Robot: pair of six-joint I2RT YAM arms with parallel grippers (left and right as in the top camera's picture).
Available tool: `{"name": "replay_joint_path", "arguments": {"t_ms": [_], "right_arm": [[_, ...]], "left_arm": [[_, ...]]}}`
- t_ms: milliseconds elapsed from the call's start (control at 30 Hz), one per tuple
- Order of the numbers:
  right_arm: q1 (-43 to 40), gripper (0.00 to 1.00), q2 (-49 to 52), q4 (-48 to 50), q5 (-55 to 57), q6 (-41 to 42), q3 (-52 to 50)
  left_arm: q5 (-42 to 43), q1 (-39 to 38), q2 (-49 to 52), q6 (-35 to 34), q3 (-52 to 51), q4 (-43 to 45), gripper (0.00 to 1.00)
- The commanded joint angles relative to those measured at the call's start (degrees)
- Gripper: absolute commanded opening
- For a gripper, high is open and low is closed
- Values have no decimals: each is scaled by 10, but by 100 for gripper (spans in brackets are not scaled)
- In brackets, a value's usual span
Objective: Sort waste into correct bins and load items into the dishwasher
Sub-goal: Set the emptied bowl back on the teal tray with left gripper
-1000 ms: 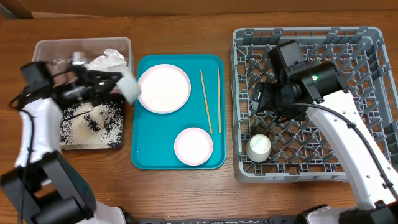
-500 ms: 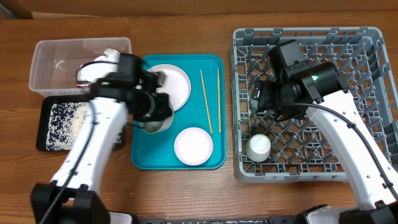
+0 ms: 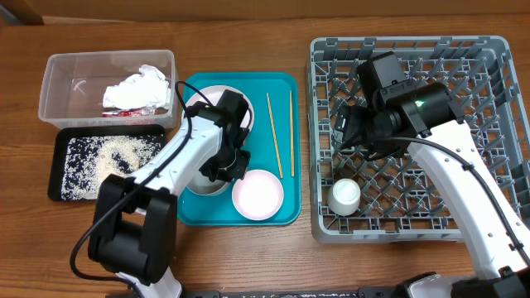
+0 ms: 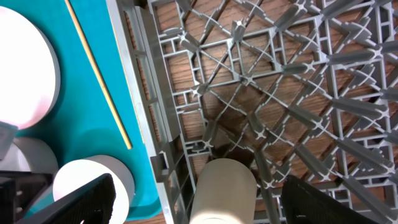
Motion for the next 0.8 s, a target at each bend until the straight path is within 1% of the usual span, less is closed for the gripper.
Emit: {"name": "replay_joint_path", "arguments": {"t_ms": [0,33,100,200,333,400,533,567,700,767], "right_arm": [[-1,87,0,10,-11,0,14],[-1,87,0,13,-14,0,14],[-1,90,0,24,-24,0,14],[-1,91,0,43,-34,-3,14],[0,91,0,80,-74,-5,14],[10,91,2,119,-99,-5,14],[46,90,16,193,-101,-2,14],[62,90,26,221,-101,7,14],[98,89,58,269,-101,41,14],[121,87,84,294,-104,52,14]], "left_arm": [[4,-4,2,4,3,-2,29],[5,-4,2,4,4,-2,36],[8,-4,2,4,12,-3,45],[8,0,2,4,42,-23,51],[8,14,2,4,112,-65,52],[8,22,2,4,169,-94,52],[17,36,2,4,243,-120,54],[28,47,2,4,270,-129,54],[38,84,2,-3,309,-145,53],[44,126,2,-12,318,-145,52]]}}
